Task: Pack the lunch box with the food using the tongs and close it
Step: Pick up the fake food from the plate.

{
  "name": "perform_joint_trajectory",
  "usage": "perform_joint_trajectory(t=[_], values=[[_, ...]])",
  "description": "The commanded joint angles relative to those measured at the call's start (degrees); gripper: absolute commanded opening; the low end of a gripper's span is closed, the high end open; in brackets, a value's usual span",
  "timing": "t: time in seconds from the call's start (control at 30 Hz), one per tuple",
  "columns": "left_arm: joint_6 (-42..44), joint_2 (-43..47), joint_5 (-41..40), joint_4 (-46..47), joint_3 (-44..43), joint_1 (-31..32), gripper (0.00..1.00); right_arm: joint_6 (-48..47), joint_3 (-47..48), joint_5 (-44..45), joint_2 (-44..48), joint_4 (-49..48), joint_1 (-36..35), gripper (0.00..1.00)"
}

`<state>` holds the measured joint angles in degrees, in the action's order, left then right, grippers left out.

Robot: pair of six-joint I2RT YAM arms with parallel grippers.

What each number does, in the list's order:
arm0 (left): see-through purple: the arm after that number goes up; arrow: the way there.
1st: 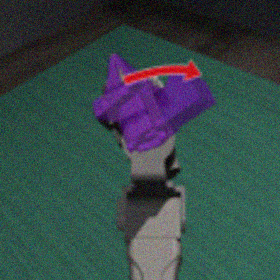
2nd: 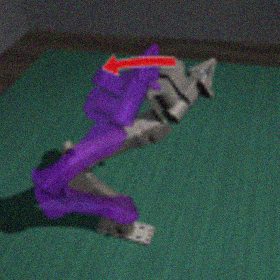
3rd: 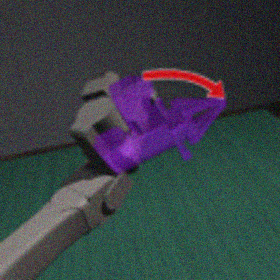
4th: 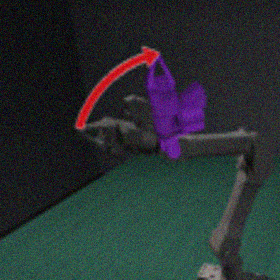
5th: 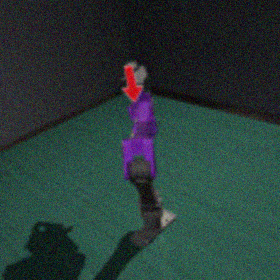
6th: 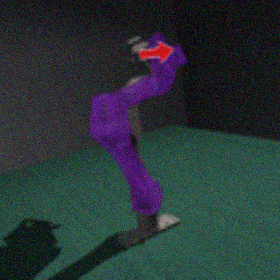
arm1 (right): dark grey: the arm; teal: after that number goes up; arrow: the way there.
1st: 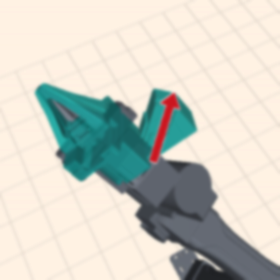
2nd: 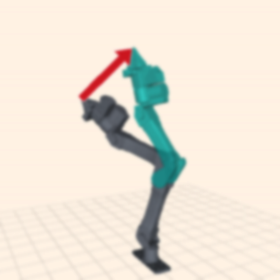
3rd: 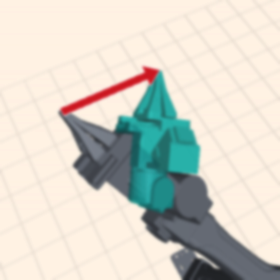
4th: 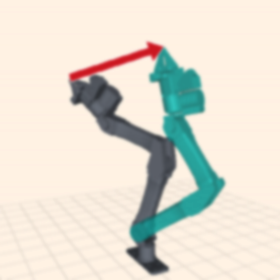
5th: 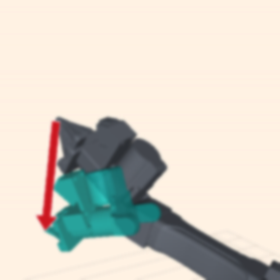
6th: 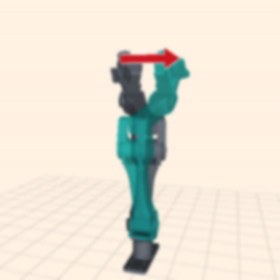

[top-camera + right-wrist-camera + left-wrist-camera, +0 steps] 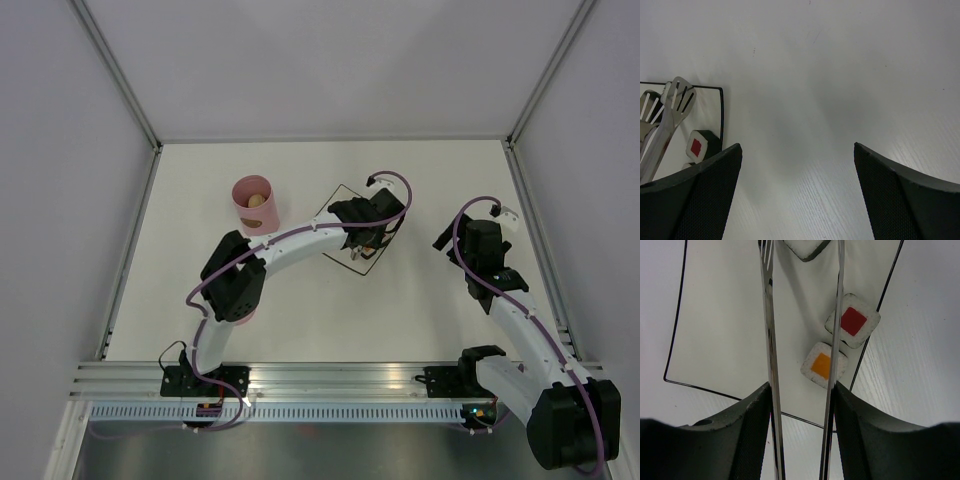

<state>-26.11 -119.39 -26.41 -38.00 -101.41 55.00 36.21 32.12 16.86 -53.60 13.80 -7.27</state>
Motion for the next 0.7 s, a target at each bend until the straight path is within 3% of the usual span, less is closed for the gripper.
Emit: perform_joint_trajectory(t=[0.0, 0.13, 0.4, 0.67], values=[[-1.5, -0.7, 0.3, 0.3, -2.7, -0.3, 0.57, -0.3, 0.1, 1.2, 0.3, -0.8, 0.1, 0.98], [-1.4, -1.3, 0.7, 0.4, -3.5, -0.3, 0.54, -0.4, 0.3, 1.2, 0.0, -0.8, 0.1, 0.98], [1.9, 0.3, -0.7, 0.3, -2.7, -0.5, 0.29, -0.7, 0.7, 2.0, 0.3, 0.1, 0.1, 0.98], [4.7, 18.5, -6.2, -0.6, 8.0, -1.2, 0.25, -0.9, 1.0, 2.5, 0.2, 0.5, 0.1, 0.98]])
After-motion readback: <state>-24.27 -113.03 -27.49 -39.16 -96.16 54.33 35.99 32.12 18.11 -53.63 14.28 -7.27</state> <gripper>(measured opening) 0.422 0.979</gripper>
